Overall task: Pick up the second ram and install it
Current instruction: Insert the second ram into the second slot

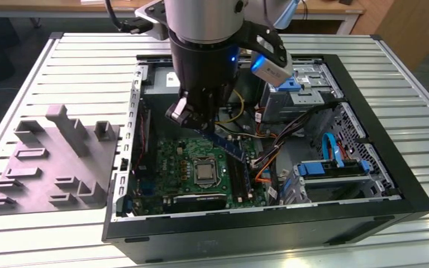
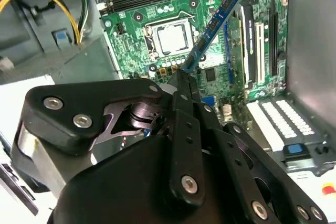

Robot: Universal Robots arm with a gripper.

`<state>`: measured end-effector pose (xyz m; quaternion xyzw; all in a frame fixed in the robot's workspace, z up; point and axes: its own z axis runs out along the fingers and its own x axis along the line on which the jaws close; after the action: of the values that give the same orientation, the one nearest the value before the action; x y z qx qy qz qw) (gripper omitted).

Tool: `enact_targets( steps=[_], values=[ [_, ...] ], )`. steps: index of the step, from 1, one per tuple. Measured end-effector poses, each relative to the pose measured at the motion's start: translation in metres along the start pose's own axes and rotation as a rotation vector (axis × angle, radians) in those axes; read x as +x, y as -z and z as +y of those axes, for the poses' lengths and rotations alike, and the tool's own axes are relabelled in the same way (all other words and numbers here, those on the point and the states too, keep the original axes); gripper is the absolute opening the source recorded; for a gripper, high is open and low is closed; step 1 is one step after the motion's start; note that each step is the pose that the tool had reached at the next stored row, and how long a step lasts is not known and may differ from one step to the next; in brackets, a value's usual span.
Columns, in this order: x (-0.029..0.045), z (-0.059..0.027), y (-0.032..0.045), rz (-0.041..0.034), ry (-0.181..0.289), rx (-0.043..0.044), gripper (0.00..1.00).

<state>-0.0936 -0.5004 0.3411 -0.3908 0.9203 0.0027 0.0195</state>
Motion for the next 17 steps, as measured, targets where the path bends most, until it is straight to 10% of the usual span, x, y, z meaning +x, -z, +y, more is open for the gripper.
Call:
enact_targets(
  steps=[17],
  values=[
    [0.0001, 0.0, -0.0038, -0.003, -0.28, 0.0049, 0.11]
  ],
)
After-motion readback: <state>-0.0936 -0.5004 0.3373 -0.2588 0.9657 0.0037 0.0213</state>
